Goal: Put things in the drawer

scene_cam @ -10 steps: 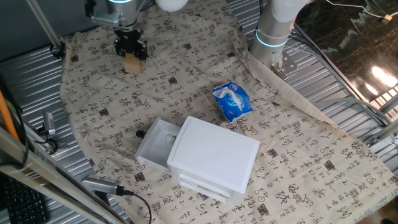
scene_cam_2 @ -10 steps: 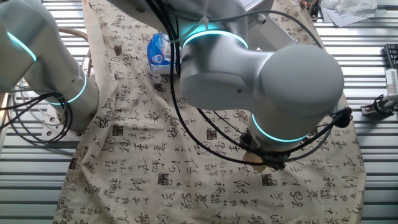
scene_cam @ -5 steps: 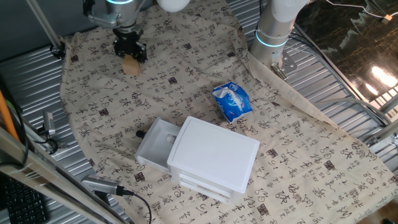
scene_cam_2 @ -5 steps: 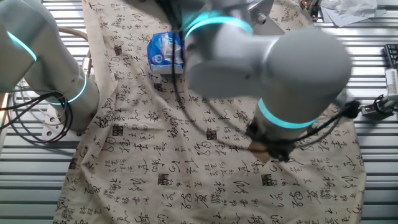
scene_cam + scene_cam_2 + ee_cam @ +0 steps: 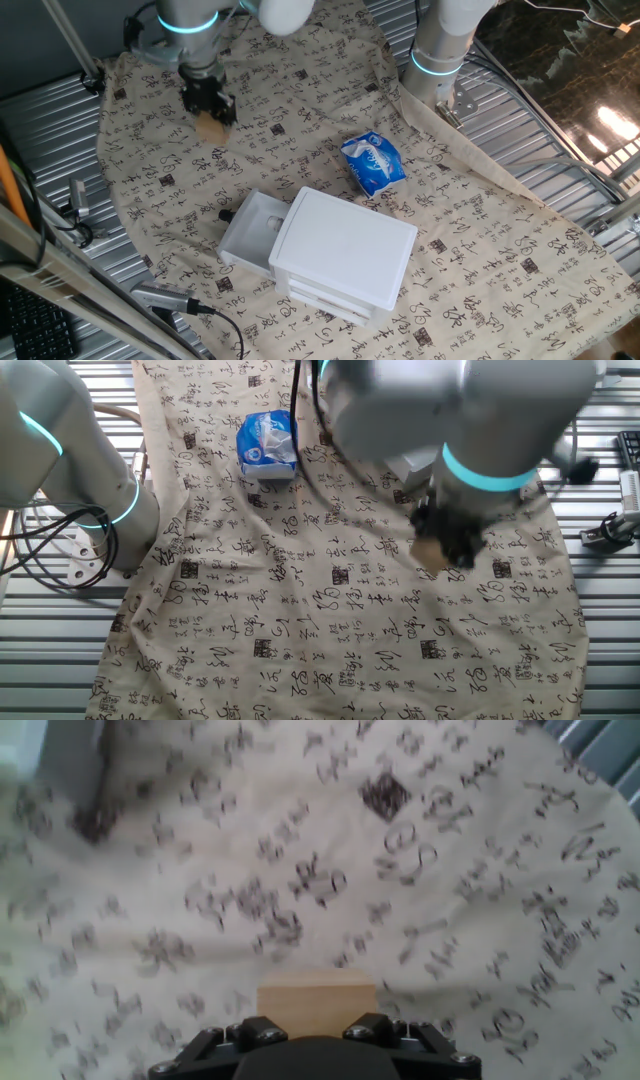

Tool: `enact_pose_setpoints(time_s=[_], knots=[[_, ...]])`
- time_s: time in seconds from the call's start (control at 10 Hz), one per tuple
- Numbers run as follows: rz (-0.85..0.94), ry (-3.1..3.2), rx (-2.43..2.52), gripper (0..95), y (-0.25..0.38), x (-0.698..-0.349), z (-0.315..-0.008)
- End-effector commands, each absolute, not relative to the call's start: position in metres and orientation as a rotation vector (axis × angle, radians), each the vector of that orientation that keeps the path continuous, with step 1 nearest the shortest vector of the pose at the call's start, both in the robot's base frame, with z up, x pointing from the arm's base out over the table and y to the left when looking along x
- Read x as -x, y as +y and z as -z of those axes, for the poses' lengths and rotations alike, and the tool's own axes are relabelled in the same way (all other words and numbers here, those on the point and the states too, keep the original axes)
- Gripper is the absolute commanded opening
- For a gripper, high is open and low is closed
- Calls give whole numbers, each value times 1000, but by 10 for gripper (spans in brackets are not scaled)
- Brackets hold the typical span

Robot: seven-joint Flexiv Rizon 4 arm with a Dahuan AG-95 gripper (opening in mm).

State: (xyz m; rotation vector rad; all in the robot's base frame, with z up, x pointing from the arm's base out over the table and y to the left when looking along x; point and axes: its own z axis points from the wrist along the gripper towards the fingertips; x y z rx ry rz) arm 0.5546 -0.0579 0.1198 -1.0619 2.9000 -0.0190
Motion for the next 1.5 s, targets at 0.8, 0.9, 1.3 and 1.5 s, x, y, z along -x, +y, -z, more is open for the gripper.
enact_pose_setpoints(time_s=[0.8, 0.9, 1.3, 1.5], knots=[[11, 2968, 911, 0, 56, -565, -151], [10, 2969, 892, 0, 63, -563, -149], [9, 2957, 883, 0, 86, -556, -141], [14, 2955, 882, 0, 93, -554, -140]])
